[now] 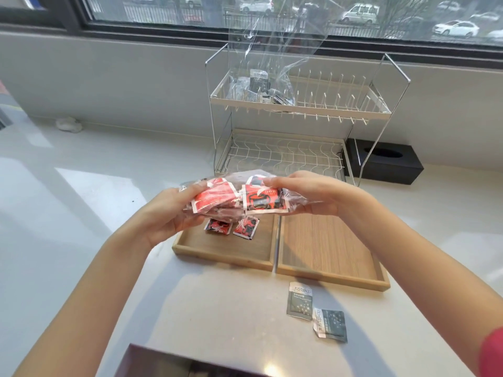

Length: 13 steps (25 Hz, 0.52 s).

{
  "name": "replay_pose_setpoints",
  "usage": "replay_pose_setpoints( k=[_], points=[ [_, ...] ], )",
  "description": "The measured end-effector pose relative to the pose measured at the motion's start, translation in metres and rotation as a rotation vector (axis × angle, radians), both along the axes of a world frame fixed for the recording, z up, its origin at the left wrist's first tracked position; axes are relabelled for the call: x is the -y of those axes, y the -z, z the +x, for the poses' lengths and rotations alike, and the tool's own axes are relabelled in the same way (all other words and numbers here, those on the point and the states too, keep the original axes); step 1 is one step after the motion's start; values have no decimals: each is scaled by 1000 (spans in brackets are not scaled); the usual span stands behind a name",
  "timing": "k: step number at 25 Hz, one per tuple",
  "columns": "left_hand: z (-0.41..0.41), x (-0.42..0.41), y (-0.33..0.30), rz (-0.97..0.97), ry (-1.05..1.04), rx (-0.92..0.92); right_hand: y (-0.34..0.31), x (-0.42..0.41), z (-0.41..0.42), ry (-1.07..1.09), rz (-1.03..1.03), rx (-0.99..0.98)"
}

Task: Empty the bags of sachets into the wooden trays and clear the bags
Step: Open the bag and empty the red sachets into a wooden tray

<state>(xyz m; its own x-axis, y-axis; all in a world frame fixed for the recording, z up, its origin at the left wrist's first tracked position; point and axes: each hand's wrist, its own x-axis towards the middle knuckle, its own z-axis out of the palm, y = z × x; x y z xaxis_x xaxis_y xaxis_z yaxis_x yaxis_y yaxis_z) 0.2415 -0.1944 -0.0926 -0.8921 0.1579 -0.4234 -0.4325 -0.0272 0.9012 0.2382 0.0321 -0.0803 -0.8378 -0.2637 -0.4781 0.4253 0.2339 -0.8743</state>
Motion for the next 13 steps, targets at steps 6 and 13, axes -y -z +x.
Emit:
replay_pose_setpoints(
  k=[6, 13],
  points=[
    [3, -4, 2, -52, -13, -22, 4, -1, 1, -17, 54, -21],
    [-3, 4, -13, 80, 9, 35, -15, -23, -8, -47, -123, 112]
  ],
)
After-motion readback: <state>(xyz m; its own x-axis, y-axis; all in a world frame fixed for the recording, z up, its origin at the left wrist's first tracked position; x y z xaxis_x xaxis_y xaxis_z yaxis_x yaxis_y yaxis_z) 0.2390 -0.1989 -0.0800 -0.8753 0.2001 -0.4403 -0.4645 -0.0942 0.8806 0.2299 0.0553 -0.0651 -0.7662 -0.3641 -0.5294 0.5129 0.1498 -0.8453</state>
